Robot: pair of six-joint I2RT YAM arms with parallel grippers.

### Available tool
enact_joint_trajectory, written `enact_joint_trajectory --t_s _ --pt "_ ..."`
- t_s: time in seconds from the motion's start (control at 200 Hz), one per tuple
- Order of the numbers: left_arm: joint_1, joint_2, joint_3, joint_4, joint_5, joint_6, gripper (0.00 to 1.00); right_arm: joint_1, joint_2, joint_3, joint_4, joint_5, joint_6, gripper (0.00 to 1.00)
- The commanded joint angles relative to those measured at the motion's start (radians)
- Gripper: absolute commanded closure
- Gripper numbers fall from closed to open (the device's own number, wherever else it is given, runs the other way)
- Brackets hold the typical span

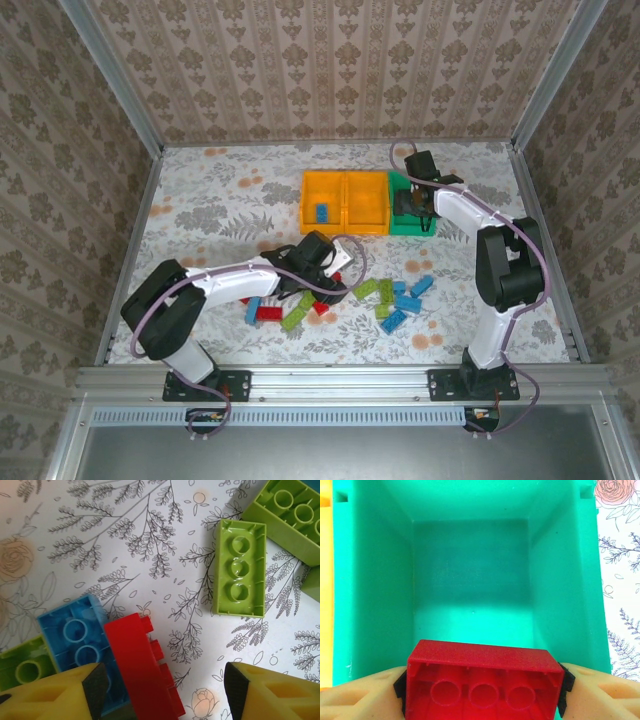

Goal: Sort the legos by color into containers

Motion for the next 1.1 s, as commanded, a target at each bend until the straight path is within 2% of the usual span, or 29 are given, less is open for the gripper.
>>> enact_joint_trajectory --t_s 0.0,0.215,0.315,0.505,0.67,0.915,1.095 --pt "-0.015 0.029 0.033 -0.039 -0.005 0.017 0.38 -0.005 -0.003 -0.036 -0.038 0.006 0.028 0.19" --pt "-0.014 0.068 0.059 -0.066 -0.03 0.017 0.42 -0.005 -0.037 -0.044 -0.041 0.006 0.021 0.16" --pt "-0.016 0.077 0.065 -0.071 -0.039 0.016 0.48 -0.005 -0.063 -0.057 -0.031 0.018 0.021 0.13" --pt "-0.019 0.076 0.066 -0.071 -0.031 0.017 0.63 -0.007 -0.132 -0.095 0.002 0.123 0.006 0.1" --pt "-0.021 0.073 0.07 -0.076 -0.036 0.017 0.71 -0.028 -0.153 -0.113 0.016 0.17 -0.011 0.09" --pt "-0.022 0.029 0.065 -0.07 -0.032 0.009 0.72 -0.083 -0.157 -0.177 0.1 0.191 -0.039 0.09" --pt "-0.023 -0.003 0.066 -0.074 -0.035 0.002 0.71 -0.088 -0.065 -0.131 0.106 0.116 -0.099 0.13"
